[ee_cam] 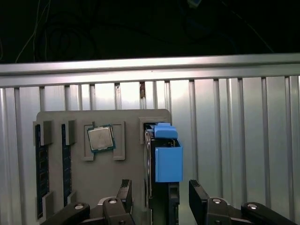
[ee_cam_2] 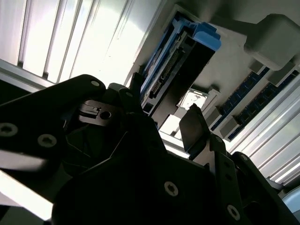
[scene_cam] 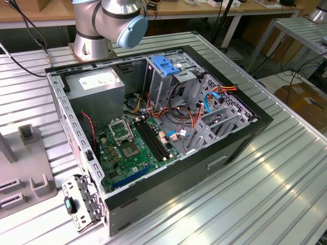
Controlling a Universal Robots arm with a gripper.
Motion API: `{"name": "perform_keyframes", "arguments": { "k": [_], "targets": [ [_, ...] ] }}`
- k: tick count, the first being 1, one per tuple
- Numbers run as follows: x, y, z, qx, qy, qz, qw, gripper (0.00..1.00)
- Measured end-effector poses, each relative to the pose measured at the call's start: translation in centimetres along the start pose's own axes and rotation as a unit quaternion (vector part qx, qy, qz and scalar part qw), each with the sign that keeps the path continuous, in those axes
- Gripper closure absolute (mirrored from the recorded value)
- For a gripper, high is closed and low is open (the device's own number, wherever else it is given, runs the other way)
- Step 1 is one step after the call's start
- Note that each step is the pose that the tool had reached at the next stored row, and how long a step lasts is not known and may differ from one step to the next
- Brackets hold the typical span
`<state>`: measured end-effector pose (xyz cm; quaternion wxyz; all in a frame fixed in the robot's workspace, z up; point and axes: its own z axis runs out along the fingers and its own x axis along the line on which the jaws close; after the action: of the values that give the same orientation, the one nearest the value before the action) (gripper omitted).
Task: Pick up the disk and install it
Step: 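Pick up the disk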
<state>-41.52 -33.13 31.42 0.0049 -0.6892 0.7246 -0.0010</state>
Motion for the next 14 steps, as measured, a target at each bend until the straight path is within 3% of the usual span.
{"name": "perform_keyframes", "arguments": {
  "k": [8, 14],
  "targets": [
    [-0.01, -0.02, 0.51, 0.0002, 0.0, 0.0, 1.0, 0.4],
    [0.0, -0.02, 0.54, 0.0001, 0.0, 0.0, 1.0, 0.4]
  ]
}}
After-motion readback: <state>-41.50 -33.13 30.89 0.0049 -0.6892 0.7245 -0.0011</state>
